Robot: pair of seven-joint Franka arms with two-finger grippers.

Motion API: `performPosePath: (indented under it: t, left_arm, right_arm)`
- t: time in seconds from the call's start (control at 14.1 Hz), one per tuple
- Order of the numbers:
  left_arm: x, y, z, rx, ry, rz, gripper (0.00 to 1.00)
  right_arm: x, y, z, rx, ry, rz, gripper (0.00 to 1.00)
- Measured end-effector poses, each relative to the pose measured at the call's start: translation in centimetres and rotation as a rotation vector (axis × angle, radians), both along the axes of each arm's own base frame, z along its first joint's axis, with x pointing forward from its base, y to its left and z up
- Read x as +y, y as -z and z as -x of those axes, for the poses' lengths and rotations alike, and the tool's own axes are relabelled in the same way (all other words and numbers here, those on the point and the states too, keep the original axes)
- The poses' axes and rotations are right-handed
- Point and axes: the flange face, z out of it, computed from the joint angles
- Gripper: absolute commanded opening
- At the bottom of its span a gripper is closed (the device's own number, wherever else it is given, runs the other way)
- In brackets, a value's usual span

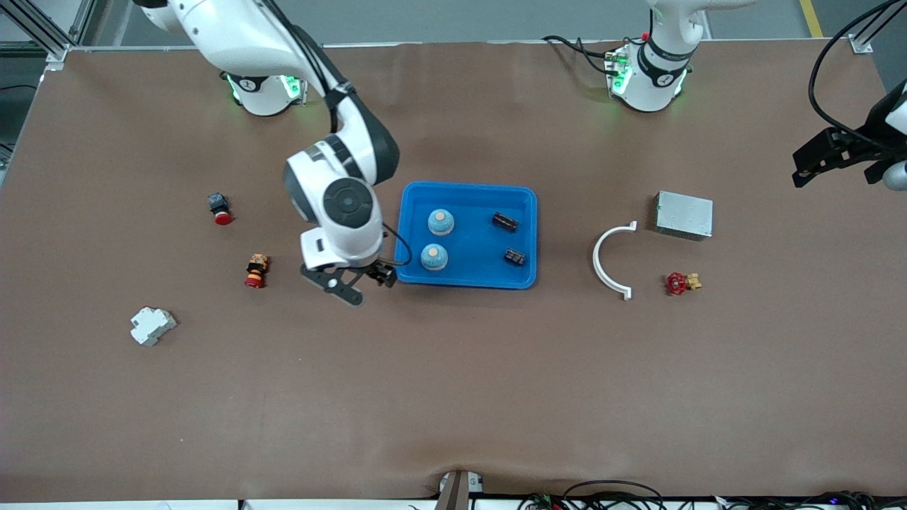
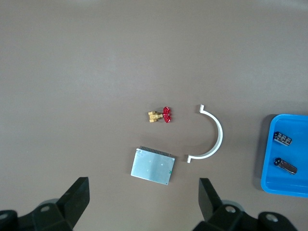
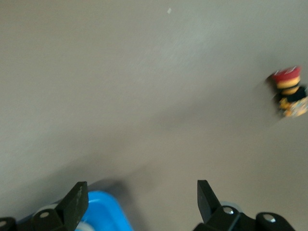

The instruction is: Place electrolytic capacitor and blue bell in tray

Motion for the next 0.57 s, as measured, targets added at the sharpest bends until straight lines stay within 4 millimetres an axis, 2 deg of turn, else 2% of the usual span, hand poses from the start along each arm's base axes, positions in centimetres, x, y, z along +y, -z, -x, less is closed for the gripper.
performPosePath:
  t: [0.28, 0.57]
  left_arm:
    - [-0.1, 0.1, 0.1, 0.012, 0.002, -0.001, 1.0]
    - [-0.1, 0.1, 0.2, 0.014, 0.002, -0.001, 1.0]
  right_arm:
    - [-6.5, -1.5, -2.7, 0.04, -0.103, -0.008, 1.0]
    - [-12.0, -3.2, -4.4, 0.054, -0.212, -0.026, 1.0]
